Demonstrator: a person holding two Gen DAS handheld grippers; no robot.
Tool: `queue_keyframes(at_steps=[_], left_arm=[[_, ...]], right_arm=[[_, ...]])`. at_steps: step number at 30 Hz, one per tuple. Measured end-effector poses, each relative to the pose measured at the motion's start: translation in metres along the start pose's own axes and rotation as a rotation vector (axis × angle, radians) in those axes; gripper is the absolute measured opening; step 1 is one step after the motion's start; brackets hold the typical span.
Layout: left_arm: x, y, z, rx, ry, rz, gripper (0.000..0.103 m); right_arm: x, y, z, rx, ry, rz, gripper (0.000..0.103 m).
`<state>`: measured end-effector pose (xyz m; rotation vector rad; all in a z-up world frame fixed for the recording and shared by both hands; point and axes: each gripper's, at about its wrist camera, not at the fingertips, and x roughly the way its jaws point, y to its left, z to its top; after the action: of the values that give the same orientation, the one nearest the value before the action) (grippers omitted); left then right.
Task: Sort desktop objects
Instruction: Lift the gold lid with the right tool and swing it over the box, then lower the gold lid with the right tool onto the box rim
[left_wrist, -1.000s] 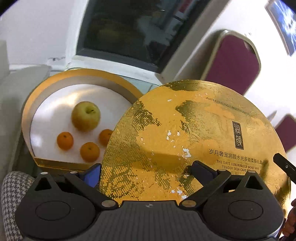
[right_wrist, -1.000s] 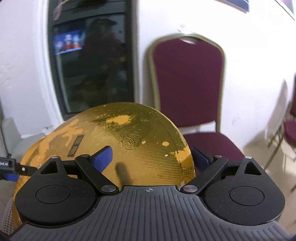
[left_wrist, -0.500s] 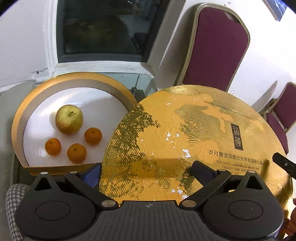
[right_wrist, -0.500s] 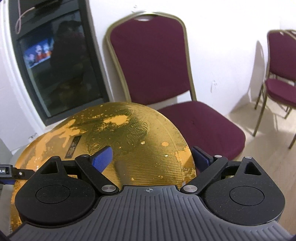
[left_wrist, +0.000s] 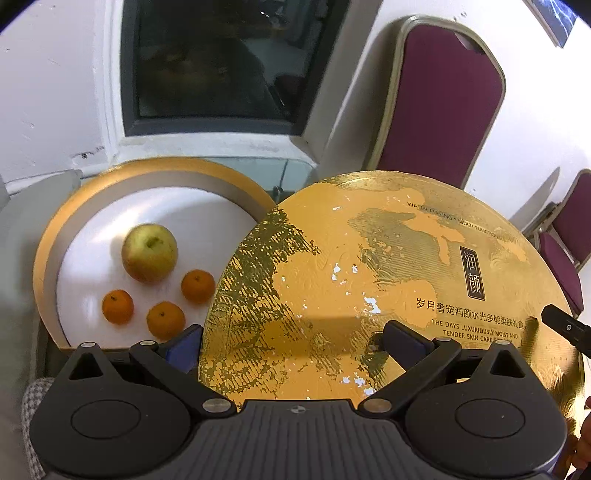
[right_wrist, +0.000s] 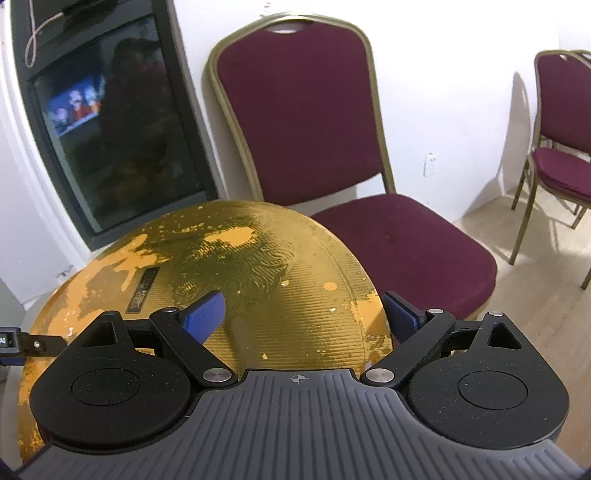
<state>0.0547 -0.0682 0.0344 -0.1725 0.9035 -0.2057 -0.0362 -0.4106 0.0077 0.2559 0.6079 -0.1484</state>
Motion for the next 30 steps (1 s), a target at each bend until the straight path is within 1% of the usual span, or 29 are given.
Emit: queue_keyframes(at_steps=[6, 12, 22, 30], left_arm=[[-0.007, 0.023, 0.010, -0.038, -0.047, 0.019, 0.101], [-0.010, 0.055, 0.016, -0.085, -0.084, 0.056, 0.101], [-0.019, 0.113, 0.025, -0.179, -0.112, 0.171, 0.101], [-0.025, 0.147, 0.026, -0.227, -0.169, 0.268, 0.101]], right_arm=[[0.010, 0.023, 0.013, -0.033, -0.020, 0.030, 0.095], [0.026, 0.057, 0.023, -0.076, -0.020, 0.081, 0.095], [0.069, 0.125, 0.031, -0.123, 0.024, 0.208, 0.095], [0.101, 0.181, 0.031, -0.185, 0.043, 0.299, 0.095]])
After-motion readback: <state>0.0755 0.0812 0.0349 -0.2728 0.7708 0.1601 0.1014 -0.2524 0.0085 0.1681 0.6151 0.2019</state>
